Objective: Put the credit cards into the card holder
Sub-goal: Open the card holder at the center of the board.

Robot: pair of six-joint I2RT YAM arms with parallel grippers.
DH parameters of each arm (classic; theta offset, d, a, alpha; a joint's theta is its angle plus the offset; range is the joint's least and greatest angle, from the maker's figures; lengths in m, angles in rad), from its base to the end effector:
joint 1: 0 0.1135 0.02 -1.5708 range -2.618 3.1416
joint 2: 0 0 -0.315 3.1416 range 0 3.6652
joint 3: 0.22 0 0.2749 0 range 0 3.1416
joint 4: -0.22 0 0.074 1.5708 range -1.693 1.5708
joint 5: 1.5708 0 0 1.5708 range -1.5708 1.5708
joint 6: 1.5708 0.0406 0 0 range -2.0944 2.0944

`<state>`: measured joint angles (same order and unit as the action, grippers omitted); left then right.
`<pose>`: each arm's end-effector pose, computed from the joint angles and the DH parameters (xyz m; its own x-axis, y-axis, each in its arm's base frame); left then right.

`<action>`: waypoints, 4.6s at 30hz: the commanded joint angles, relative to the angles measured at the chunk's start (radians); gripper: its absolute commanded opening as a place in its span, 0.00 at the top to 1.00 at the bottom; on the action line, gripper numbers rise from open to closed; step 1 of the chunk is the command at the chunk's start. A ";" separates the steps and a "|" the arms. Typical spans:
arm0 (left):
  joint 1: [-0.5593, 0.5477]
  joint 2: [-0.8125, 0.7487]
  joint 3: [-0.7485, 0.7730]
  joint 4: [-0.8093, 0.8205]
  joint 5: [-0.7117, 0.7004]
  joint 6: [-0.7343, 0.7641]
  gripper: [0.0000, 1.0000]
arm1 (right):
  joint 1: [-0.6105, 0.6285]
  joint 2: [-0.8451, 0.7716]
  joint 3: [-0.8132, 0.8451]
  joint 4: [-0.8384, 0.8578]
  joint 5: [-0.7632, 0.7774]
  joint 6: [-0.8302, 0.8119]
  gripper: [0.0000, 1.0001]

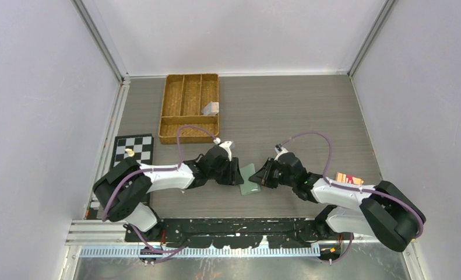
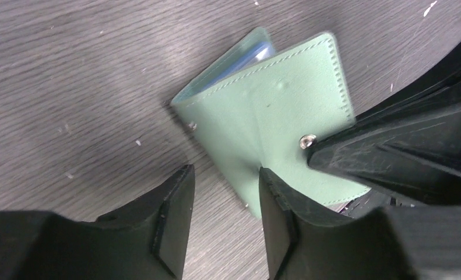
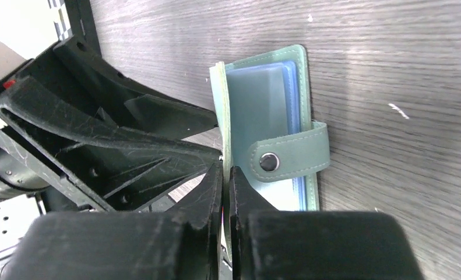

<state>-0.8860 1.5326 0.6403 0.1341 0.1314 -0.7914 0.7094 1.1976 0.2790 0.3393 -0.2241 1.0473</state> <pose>0.1894 -0.2404 0.1785 -0.8947 -0.0193 -0.4462 0.2726 0.7678 -0.5798 0.1540 0.1441 0.1678 -0.8799 0.3575 -0.3130 -0.0283 0.6181 0.7856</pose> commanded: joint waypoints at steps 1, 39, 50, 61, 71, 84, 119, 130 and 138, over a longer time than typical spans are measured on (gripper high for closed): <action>0.006 -0.092 0.010 -0.064 -0.055 0.059 0.50 | 0.000 -0.110 0.117 -0.241 0.122 -0.118 0.93; 0.141 -0.345 -0.101 -0.117 -0.007 0.093 0.34 | 0.228 0.262 0.595 -0.649 0.422 -0.210 0.56; 0.190 -0.420 -0.152 -0.130 -0.033 0.070 0.33 | 0.254 0.220 0.591 -0.586 0.410 -0.204 0.54; 0.231 -0.473 -0.179 -0.131 0.001 0.083 0.33 | 0.267 0.219 0.567 -0.478 0.453 -0.202 0.55; 0.234 -0.505 -0.233 -0.002 0.101 0.168 0.34 | 0.267 0.266 0.578 -0.429 0.569 -0.190 0.60; 0.232 -0.272 -0.201 0.333 0.202 0.372 0.33 | 0.267 0.272 0.578 -0.415 0.599 -0.173 0.60; 0.114 -0.156 -0.229 0.501 -0.028 0.319 1.00 | 0.239 0.200 0.534 -0.469 0.631 -0.114 0.59; 0.087 -0.283 -0.288 0.303 -0.189 0.106 1.00 | 0.200 0.142 0.378 -0.363 0.499 -0.054 0.50; 0.087 -0.283 -0.286 0.220 -0.228 0.032 1.00 | 0.185 0.184 0.359 -0.366 0.475 0.025 0.51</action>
<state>-0.7940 1.2606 0.3565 0.4145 -0.0509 -0.7017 0.8963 1.3739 0.6334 -0.0505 0.2409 1.0100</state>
